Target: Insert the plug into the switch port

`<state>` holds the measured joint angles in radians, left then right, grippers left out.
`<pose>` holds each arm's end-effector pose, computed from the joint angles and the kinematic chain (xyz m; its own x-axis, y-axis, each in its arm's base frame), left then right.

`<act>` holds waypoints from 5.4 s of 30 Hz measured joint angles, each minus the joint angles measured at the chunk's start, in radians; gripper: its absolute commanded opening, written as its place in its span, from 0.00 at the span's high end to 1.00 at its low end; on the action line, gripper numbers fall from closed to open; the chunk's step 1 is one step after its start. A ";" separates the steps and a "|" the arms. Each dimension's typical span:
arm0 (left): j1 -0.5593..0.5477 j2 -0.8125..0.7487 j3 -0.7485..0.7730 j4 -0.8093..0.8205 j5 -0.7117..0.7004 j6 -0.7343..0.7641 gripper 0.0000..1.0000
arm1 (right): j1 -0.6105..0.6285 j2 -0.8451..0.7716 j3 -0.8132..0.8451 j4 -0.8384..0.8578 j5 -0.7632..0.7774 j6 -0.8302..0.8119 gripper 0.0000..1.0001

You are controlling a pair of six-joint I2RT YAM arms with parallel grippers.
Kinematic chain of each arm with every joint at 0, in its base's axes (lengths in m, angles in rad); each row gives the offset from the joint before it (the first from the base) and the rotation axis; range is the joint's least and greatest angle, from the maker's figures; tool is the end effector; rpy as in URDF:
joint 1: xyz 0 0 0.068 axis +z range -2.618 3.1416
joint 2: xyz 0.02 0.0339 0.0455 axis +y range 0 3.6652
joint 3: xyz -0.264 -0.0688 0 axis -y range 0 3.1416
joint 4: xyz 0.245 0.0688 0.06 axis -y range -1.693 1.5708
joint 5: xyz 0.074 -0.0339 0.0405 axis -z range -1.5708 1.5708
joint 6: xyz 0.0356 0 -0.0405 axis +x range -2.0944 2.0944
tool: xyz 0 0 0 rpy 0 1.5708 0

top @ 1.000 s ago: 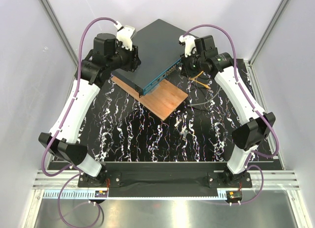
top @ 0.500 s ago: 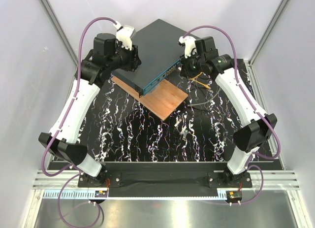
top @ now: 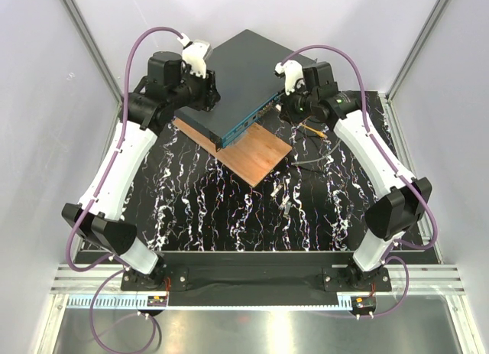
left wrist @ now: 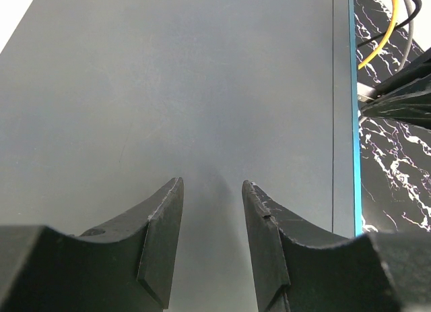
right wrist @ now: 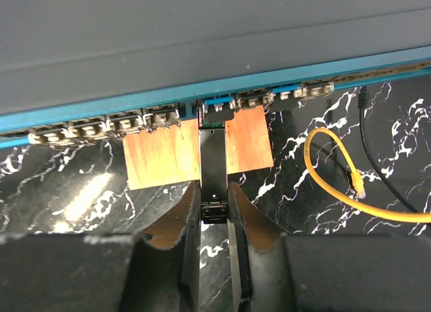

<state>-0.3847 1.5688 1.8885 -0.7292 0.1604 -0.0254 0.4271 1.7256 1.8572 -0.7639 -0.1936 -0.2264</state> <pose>0.3068 -0.1304 0.4680 -0.3818 0.1275 -0.9154 0.4967 0.8635 -0.0869 0.3463 0.1651 0.4016 -0.4012 -0.4246 -0.8116 -0.6545 0.7528 -0.0703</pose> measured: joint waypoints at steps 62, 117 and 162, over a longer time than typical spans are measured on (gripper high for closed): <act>0.000 0.004 -0.017 0.013 0.000 -0.001 0.53 | 0.004 0.039 0.087 -0.079 -0.010 -0.062 1.00; 0.000 0.004 -0.017 0.013 0.002 -0.001 0.53 | -0.002 0.150 0.293 -0.262 -0.033 -0.048 1.00; 0.000 0.004 -0.018 0.014 0.016 -0.009 0.50 | -0.010 -0.088 -0.114 0.145 -0.028 -0.065 1.00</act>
<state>-0.3847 1.5730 1.8706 -0.7155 0.1764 -0.0345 0.4175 1.6379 1.7428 -0.6193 -0.2218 -0.2916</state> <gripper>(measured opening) 0.485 0.233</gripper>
